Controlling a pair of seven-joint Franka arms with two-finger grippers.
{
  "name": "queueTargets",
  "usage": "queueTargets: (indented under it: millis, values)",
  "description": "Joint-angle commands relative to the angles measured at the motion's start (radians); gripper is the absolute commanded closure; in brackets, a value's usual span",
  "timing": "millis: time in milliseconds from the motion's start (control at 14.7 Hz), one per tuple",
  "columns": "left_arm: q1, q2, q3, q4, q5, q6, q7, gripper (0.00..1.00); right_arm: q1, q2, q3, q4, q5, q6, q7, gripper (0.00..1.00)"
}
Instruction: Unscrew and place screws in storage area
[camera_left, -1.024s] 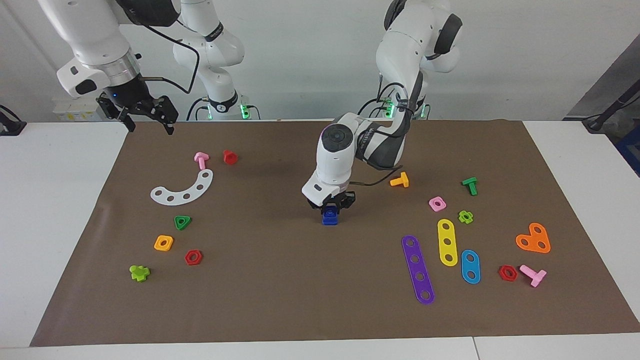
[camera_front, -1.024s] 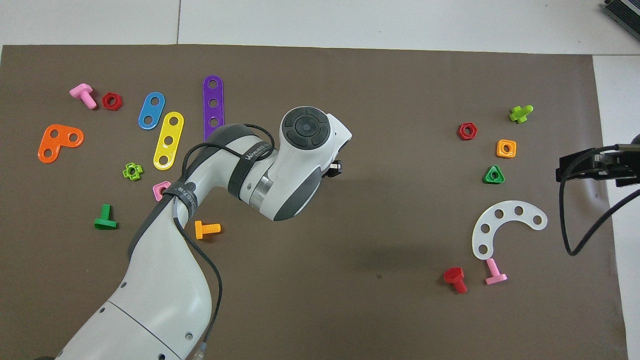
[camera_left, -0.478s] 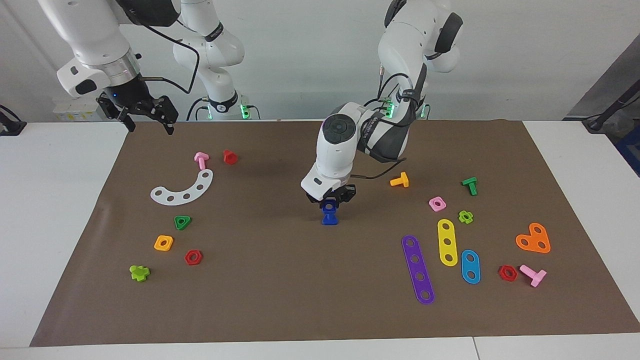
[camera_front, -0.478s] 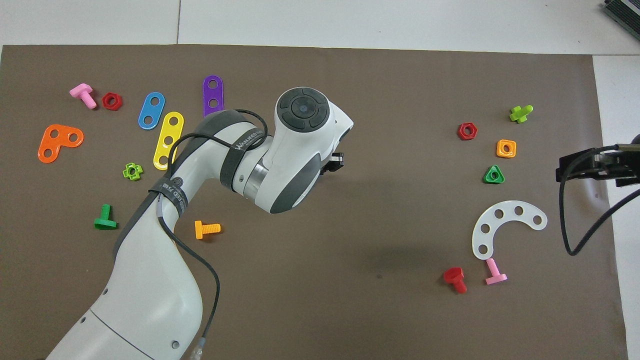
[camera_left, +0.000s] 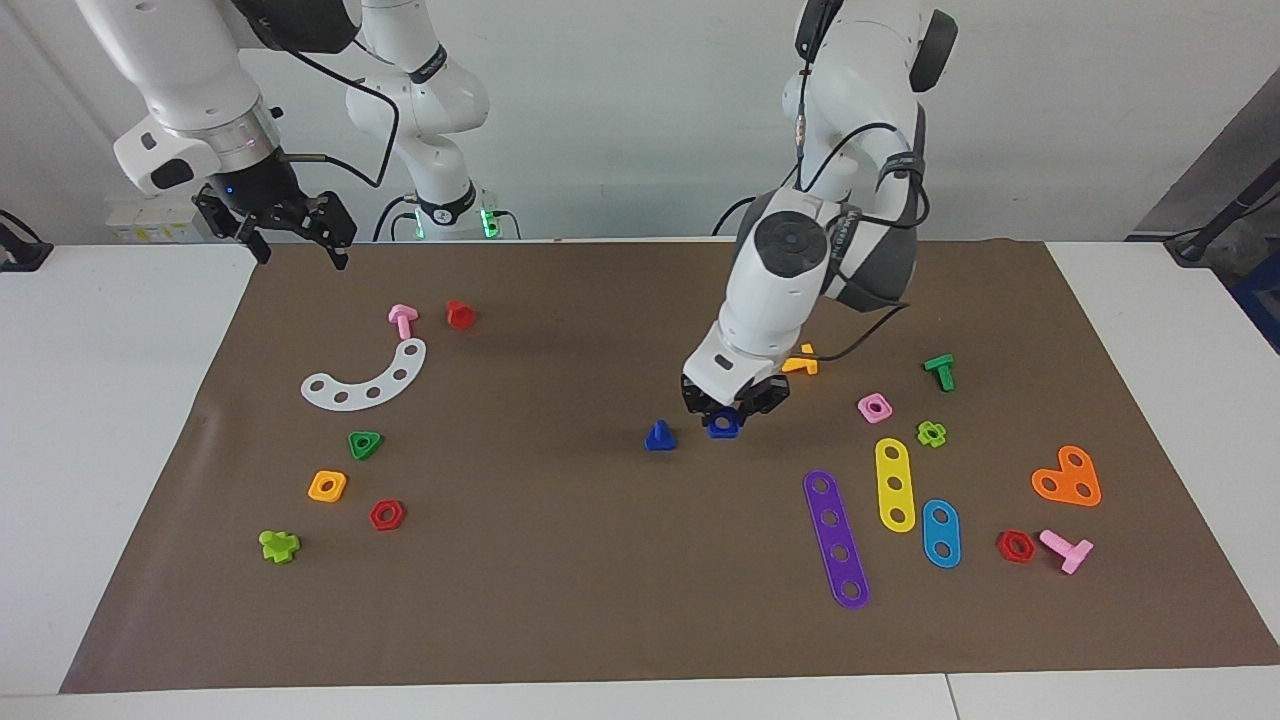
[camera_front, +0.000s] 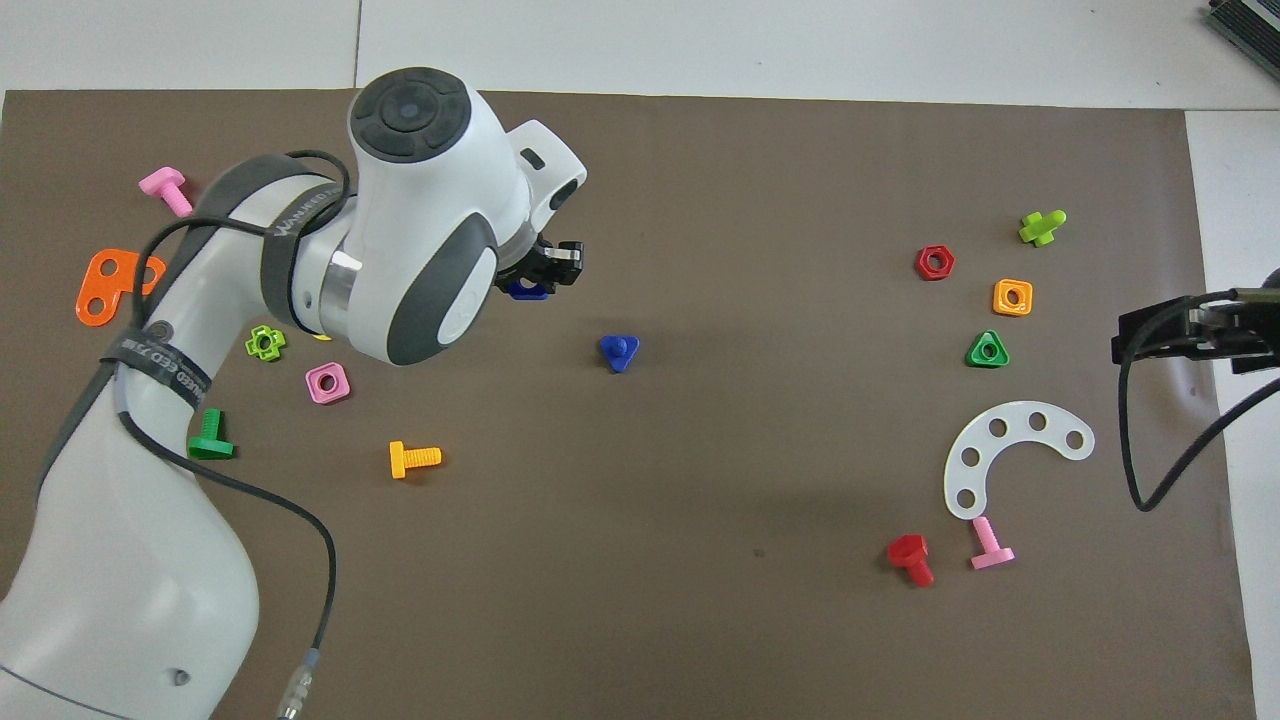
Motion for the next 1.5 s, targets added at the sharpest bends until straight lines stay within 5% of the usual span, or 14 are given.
queueTargets:
  millis: [0, 273, 546, 819, 887, 1092, 1160, 1433]
  values:
    - [0.072, -0.064, -0.001, -0.134, -0.022, 0.011, 0.163, 0.6, -0.01, -0.016, 0.007, -0.009, 0.007, -0.008, -0.023, 0.0]
    - [0.169, -0.111, 0.0, -0.292, -0.022, 0.147, 0.342, 0.59, 0.004, -0.012, 0.012, -0.012, 0.055, 0.088, -0.001, 0.0]
    - [0.194, -0.193, 0.0, -0.574, -0.022, 0.406, 0.405, 0.59, 0.148, 0.028, 0.018, -0.018, 0.055, 0.185, 0.143, 0.0]
    - [0.186, -0.21, 0.0, -0.681, -0.022, 0.45, 0.426, 0.58, 0.298, 0.135, 0.019, -0.014, 0.061, 0.32, 0.32, 0.0]
    - [0.185, -0.211, 0.0, -0.685, -0.022, 0.45, 0.429, 0.55, 0.341, 0.174, 0.018, -0.012, 0.063, 0.367, 0.377, 0.0]
    - [0.186, -0.207, 0.0, -0.657, -0.022, 0.439, 0.428, 0.08, 0.436, 0.284, 0.018, -0.009, 0.06, 0.525, 0.54, 0.0]
    - [0.189, -0.202, 0.0, -0.621, -0.022, 0.419, 0.425, 0.0, 0.464, 0.319, 0.018, -0.009, 0.058, 0.571, 0.569, 0.0]
    - [0.223, -0.196, 0.004, -0.387, -0.022, 0.153, 0.425, 0.0, 0.515, 0.448, 0.018, 0.035, 0.041, 0.651, 0.586, 0.0]
